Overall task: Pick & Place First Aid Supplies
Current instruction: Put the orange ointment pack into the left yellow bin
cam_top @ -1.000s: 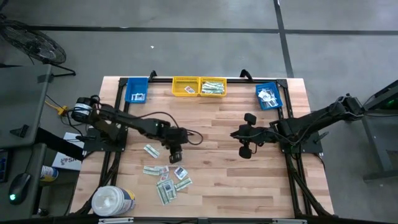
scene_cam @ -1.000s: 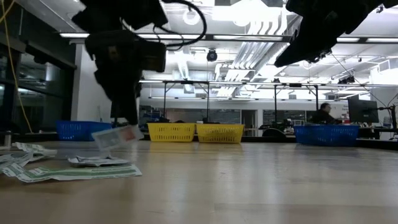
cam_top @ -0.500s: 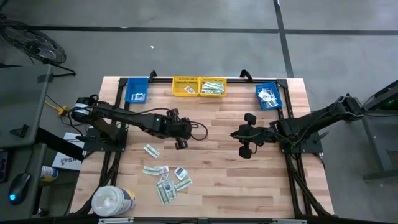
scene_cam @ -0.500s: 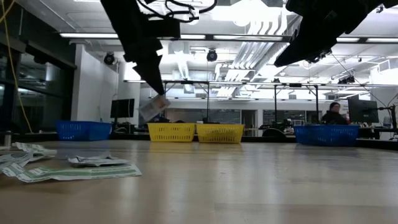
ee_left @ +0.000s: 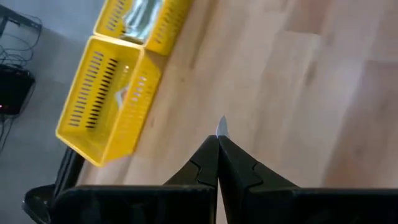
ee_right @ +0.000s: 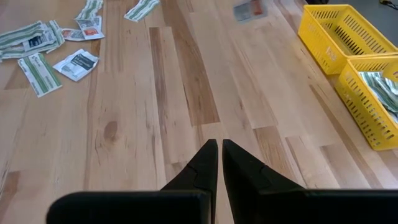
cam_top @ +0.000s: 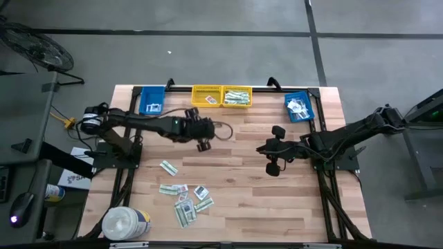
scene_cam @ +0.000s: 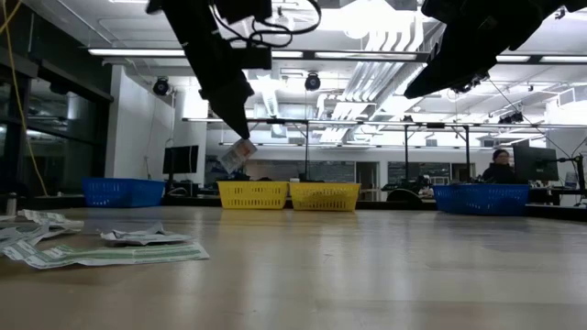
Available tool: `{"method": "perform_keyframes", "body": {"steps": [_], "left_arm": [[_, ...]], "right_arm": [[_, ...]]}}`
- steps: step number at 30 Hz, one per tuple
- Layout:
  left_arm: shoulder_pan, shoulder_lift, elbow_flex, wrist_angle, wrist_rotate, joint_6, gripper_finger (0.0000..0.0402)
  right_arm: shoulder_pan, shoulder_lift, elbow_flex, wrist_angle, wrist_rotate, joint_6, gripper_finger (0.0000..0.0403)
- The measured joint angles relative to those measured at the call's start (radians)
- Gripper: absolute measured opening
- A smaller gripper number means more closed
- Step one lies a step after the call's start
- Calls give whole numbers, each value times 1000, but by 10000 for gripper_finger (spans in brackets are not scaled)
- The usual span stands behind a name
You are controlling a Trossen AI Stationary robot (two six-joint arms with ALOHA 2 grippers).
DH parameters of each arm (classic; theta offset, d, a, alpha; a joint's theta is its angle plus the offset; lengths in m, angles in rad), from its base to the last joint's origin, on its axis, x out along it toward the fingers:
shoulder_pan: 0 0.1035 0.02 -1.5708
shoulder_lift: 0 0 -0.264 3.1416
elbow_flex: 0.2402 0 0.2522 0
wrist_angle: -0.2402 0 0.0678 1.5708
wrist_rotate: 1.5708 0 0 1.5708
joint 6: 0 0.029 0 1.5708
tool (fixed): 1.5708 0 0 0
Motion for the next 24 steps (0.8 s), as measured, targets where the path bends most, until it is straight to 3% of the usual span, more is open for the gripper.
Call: {"method": "perform_keyframes", "body": {"steps": [13,24], "left_arm": [[302,0,0,299,145,211,0],[474,-1,-128,691,164,145,0]], "right_arm": [[0,0,0,0,-1,0,16],[0,0,0,0,0,-3,16]]}}
